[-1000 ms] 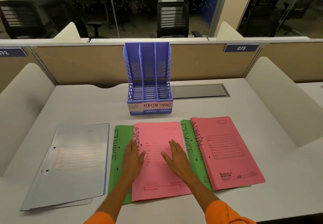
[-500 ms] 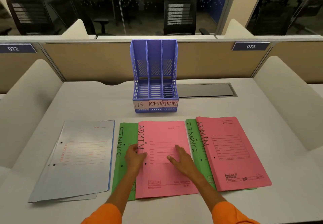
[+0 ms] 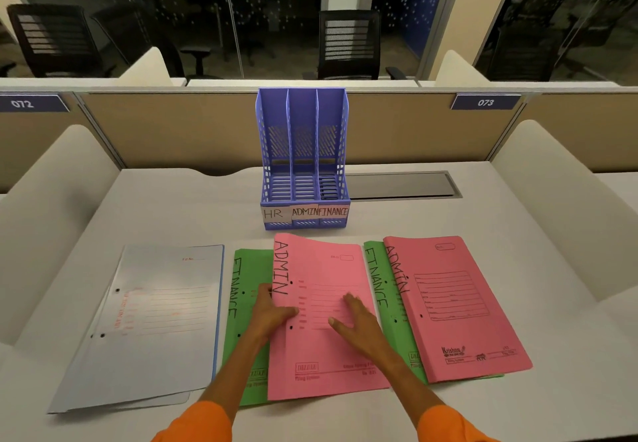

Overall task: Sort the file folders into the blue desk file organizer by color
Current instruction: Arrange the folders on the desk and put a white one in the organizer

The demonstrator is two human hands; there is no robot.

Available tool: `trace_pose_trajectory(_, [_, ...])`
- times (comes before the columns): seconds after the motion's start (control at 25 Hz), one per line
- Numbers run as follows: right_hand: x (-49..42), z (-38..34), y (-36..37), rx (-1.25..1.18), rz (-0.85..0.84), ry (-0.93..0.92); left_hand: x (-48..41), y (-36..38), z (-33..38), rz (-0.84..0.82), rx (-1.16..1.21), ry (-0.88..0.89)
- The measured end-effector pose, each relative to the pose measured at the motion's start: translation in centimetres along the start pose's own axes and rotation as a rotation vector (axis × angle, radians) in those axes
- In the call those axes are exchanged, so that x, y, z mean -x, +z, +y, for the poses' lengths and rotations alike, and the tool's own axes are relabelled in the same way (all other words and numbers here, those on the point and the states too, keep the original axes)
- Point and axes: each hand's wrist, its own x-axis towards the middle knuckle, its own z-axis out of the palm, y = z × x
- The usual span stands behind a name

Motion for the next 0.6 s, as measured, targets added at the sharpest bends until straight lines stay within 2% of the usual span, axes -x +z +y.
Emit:
trace_pose_trajectory(0.12, [0.4,0.0,0.3,0.003,0.057,-0.018,0.7,0.0,-0.1,-0.045,0.097,0.045])
trace_pose_trajectory(0.24, [0.5,-0.5,-0.7,-0.061,0.230,0.000,1.2,-0.9,0.6,-0.036,0.211,0.071])
trace_pose_trajectory(0.36, [0.1,-1.1,-3.0,-0.295,0.387,0.102,1.6,-1.9,1.8,-0.040,0.300,0.100])
trace_pose_trajectory(0.52, [-0.6,-0.7,-6.1,-0.646,0.366,0.225,2.0,-1.6,3.6,-0.041,0.404,0.117])
trace_pose_trajectory(0.6, [-1.1,-0.3,-7.7,-0.738,0.375,0.285,2.1,-0.4,4.2,-0.061,0.413,0.124])
